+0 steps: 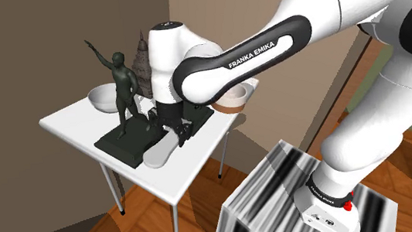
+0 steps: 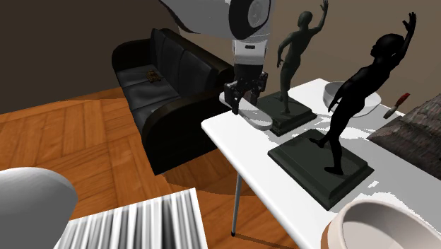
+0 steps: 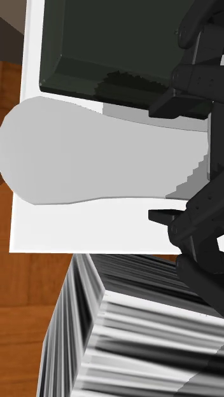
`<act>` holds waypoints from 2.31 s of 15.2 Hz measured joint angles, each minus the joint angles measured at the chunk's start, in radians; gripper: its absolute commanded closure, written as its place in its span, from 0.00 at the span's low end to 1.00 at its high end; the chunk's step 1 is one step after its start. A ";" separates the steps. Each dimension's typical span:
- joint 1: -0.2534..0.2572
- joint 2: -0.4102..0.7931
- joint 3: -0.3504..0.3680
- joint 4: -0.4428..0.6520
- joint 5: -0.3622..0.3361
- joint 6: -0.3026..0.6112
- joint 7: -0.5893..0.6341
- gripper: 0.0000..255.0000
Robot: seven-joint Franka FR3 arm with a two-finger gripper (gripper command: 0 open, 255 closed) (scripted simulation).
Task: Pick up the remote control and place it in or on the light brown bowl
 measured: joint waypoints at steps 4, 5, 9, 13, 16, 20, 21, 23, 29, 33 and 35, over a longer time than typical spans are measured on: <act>-0.004 -0.038 -0.005 0.027 0.038 -0.048 -0.028 1.00; -0.005 -0.048 -0.007 0.039 0.047 -0.065 -0.036 1.00; -0.005 -0.081 -0.015 0.074 0.077 -0.120 -0.054 1.00; -0.005 -0.102 -0.023 0.114 0.094 -0.172 -0.067 1.00; -0.008 -0.130 -0.040 0.123 0.117 -0.200 -0.095 1.00; -0.025 -0.211 -0.122 0.062 0.179 -0.202 -0.221 1.00; -0.035 -0.207 -0.138 0.062 0.174 -0.203 -0.246 1.00; -0.044 -0.237 -0.179 0.037 0.192 -0.206 -0.304 1.00; -0.091 -0.271 -0.295 0.000 0.198 -0.215 -0.472 1.00; -0.120 -0.293 -0.365 -0.028 0.198 -0.214 -0.575 1.00; -0.143 -0.275 -0.394 -0.017 0.182 -0.216 -0.618 1.00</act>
